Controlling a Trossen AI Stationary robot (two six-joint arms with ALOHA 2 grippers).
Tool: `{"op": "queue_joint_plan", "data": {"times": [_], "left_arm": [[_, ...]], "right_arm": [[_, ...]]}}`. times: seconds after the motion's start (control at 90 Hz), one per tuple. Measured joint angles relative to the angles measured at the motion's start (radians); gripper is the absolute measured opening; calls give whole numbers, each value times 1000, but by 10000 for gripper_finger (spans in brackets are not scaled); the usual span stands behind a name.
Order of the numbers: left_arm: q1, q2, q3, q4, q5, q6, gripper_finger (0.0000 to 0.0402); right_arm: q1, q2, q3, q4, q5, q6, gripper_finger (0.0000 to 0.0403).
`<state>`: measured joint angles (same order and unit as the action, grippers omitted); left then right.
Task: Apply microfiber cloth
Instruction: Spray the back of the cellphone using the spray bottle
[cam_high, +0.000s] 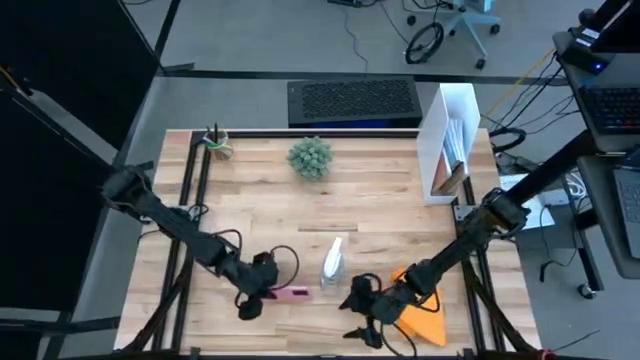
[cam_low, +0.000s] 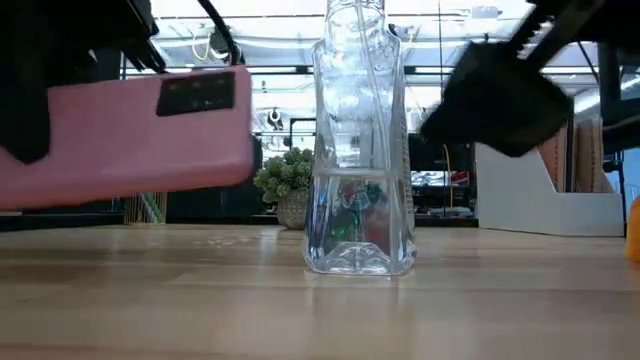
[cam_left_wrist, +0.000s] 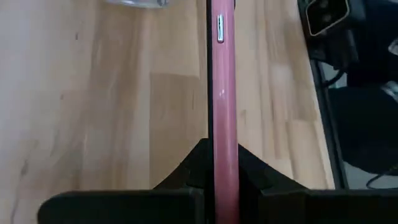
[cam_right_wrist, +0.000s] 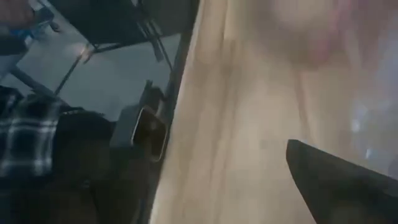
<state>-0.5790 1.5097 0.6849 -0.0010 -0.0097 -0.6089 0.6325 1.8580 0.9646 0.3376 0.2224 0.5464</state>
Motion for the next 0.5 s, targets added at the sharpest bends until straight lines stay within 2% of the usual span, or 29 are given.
{"op": "queue_joint_plan", "data": {"times": [0.144, 0.344, 0.5], "left_arm": [[20, 52, 0, 50, 6, 13, 15], [70, 89, 0, 56, 9, -12, 15], [103, 123, 1, 123, 54, -61, 15]], "right_arm": [[-62, 1, 1, -63, 61, -60, 352], [-150, -1, 1, -204, 77, -102, 352], [-161, -85, 10, -459, -21, -32, 352]]}}
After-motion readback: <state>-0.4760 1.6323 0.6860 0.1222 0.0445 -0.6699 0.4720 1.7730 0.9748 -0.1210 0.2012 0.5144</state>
